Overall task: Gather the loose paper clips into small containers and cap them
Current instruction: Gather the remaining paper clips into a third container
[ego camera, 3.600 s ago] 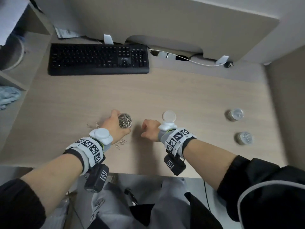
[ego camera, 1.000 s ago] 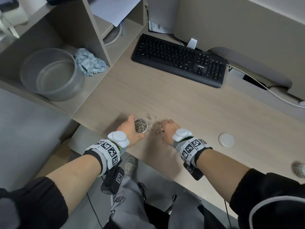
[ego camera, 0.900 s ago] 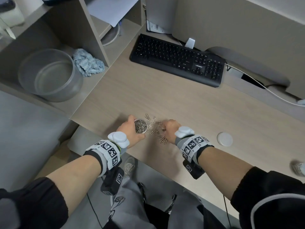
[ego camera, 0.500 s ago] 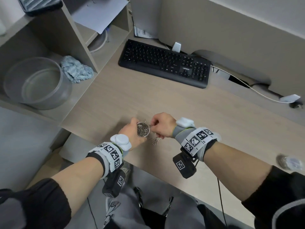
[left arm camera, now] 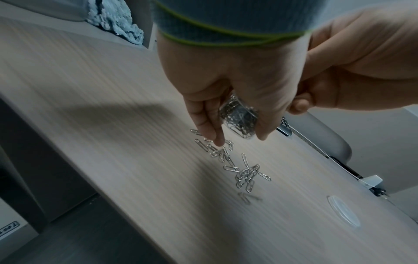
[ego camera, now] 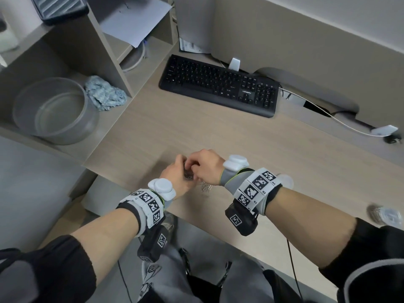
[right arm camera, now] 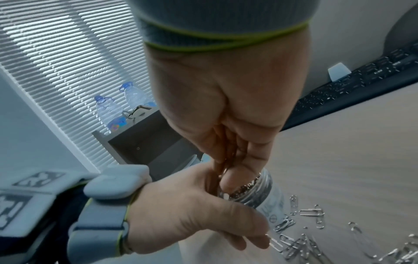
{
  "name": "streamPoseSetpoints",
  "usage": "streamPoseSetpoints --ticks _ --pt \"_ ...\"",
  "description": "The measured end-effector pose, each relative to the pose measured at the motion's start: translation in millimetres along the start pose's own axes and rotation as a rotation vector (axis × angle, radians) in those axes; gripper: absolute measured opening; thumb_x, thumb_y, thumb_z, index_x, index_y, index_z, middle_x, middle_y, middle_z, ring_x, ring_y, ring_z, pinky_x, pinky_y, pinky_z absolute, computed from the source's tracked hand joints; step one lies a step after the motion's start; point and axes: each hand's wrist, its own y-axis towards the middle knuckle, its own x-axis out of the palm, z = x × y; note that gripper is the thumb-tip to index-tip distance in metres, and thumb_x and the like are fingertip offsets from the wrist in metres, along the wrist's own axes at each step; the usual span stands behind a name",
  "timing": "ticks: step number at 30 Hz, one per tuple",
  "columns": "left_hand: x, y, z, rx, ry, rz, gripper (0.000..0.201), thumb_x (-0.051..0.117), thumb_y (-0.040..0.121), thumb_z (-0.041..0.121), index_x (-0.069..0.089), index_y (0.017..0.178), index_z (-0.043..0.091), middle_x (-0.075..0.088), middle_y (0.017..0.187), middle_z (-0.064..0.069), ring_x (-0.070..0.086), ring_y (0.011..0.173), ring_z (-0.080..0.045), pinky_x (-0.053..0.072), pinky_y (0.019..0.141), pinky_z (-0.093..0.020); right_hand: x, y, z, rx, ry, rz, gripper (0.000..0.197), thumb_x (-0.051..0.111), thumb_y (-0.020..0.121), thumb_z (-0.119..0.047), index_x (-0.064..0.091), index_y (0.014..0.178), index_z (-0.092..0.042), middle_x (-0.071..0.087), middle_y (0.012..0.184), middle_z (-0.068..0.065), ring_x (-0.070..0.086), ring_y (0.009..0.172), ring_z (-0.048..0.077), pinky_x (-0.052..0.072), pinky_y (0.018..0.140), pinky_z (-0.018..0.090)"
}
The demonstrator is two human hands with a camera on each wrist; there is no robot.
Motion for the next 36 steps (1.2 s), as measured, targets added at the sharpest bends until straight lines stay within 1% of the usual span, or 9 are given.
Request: streamPoseSetpoints --ticks 3,6,9,13,16,20,28,33,36 --pt "-3 -3 -4 -0.006 -0.032 0.02 0.046 0.075 0.075 0.036 0.04 0.1 0.019 0.064 0.09 0.0 0.064 0.084 -0.029 0.052 0.074 -0.04 4 4 -3 0.012 0.163 0.002 0.04 0.038 0.082 0.008 0.067 0.085 -0.02 0.066 0.063 0.007 0.062 0.054 0.017 0.059 0.067 0.033" --pt "-6 -6 -8 -0.024 -0.038 0.026 0.047 0.075 0.074 0.039 0.04 0.101 0.022 0.064 0.089 0.004 0.064 0.085 -0.026 0.052 0.075 -0.038 7 9 -7 0.0 0.194 0.014 0.042 0.037 0.081 0.009 0.065 0.079 -0.022 0.066 0.061 0.009 0.061 0.049 0.015 0.053 0.058 0.024" --pt "-6 -7 -14 -0.042 -0.037 0.035 0.049 0.074 0.074 0.043 0.04 0.102 0.022 0.062 0.088 0.007 0.064 0.084 -0.025 0.052 0.075 -0.036 12 14 -8 0.001 0.238 0.013 0.043 0.038 0.082 0.008 0.063 0.073 -0.025 0.066 0.059 0.009 0.06 0.046 0.015 0.049 0.054 0.023" --pt "-4 -5 -25 -0.036 -0.013 0.054 0.057 0.075 0.074 0.045 0.041 0.111 0.018 0.065 0.097 0.0 0.065 0.088 -0.029 0.053 0.075 -0.04 14 17 -7 0.018 0.335 0.085 0.039 0.038 0.085 0.011 0.062 0.075 -0.018 0.061 0.056 0.002 0.056 0.041 0.013 0.049 0.047 0.023" --pt "-7 -2 -40 -0.044 0.023 0.03 0.065 0.079 0.073 0.04 0.041 0.121 0.018 0.064 0.106 -0.004 0.062 0.095 -0.029 0.051 0.079 -0.037 13 18 4 0.094 0.368 0.127 0.033 0.037 0.086 0.011 0.062 0.083 -0.011 0.06 0.063 0.005 0.055 0.046 0.016 0.048 0.043 0.021" --pt "-12 3 -63 -0.061 0.117 0.022 0.07 0.081 0.07 0.042 0.045 0.13 0.032 0.053 0.122 -0.008 0.053 0.113 -0.032 0.047 0.095 -0.039 20 10 35 0.24 0.242 -0.01 0.019 0.043 0.087 0.003 0.058 0.084 -0.009 0.062 0.061 0.009 0.061 0.051 0.025 0.056 0.054 0.033" --pt "-15 13 -80 -0.208 0.132 0.04 0.066 0.076 0.075 0.035 0.046 0.134 0.034 0.045 0.126 -0.014 0.054 0.111 -0.036 0.047 0.096 -0.04 67 0 67 0.381 0.207 -0.286 0.021 0.035 0.09 0.0 0.053 0.082 -0.008 0.068 0.07 0.014 0.066 0.057 0.031 0.058 0.058 0.04" --pt "-10 12 -77 -0.229 0.1 0.052 0.067 0.076 0.076 0.035 0.044 0.134 0.03 0.043 0.126 -0.014 0.056 0.108 -0.037 0.048 0.096 -0.041 71 8 68 0.389 0.297 -0.185 0.025 0.038 0.089 0.003 0.055 0.077 -0.01 0.067 0.072 0.014 0.066 0.061 0.03 0.059 0.064 0.038" --pt "-12 11 -74 -0.235 0.244 0.055 0.081 0.08 0.069 0.04 0.038 0.136 0.025 0.041 0.129 -0.015 0.05 0.116 -0.039 0.044 0.098 -0.045 53 13 66 0.344 0.318 -0.066 0.024 0.042 0.088 0.003 0.057 0.077 -0.011 0.066 0.077 0.015 0.064 0.06 0.024 0.057 0.06 0.034"
